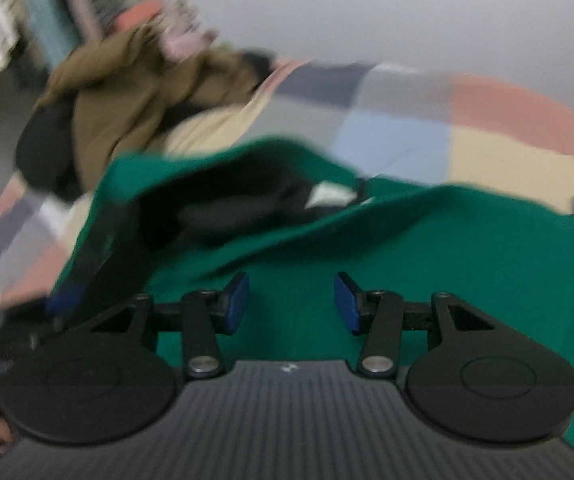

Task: Fold large clothes
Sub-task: 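Press the folded hoodie flat with both tools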

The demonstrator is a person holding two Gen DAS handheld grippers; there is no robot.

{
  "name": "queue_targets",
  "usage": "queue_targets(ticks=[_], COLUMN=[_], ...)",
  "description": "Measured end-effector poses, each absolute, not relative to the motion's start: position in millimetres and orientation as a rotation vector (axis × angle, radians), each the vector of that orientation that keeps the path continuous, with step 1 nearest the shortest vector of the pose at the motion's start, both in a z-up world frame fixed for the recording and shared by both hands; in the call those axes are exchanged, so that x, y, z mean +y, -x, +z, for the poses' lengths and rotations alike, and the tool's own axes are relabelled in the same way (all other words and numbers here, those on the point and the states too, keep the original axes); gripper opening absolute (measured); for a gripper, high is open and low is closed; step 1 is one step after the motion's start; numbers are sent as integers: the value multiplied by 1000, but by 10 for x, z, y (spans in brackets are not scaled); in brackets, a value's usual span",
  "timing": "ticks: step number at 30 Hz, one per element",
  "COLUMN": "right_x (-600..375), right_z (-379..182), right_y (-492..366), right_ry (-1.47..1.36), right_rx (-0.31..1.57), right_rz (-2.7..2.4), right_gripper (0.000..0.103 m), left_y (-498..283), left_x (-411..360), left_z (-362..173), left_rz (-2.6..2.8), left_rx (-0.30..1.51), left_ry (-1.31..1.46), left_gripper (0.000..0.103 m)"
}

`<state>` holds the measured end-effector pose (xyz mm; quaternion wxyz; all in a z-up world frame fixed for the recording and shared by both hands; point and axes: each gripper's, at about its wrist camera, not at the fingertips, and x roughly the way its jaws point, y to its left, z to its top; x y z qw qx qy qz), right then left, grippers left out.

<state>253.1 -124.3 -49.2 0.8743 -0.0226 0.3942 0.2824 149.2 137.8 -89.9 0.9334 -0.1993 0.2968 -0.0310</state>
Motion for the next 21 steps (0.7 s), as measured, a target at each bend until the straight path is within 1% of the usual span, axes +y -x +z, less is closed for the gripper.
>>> queue_targets(ticks=[1, 3, 10, 16, 21], right_x=[-1146, -955, -567, -583, -847], right_z=[-537, -609, -784, -826, -702], right_y=[-2517, -2511, -2991, -3164, -2937], right_ry=[81, 155, 190, 140, 107], right_rx=[827, 796, 802, 811, 765], right_rz=[599, 592, 546, 494, 492], right_gripper=[51, 52, 52, 49, 50], left_y=[-1479, -1463, -1451, -1477, -1458], left_x=[1398, 1438, 1492, 1520, 1519], left_z=[-891, -897, -924, -986, -979], left_rz=[-58, -55, -44, -58, -81], left_rx=[604, 606, 601, 604, 596], left_ry=[414, 435, 459, 457, 458], left_gripper=[84, 84, 84, 84, 84])
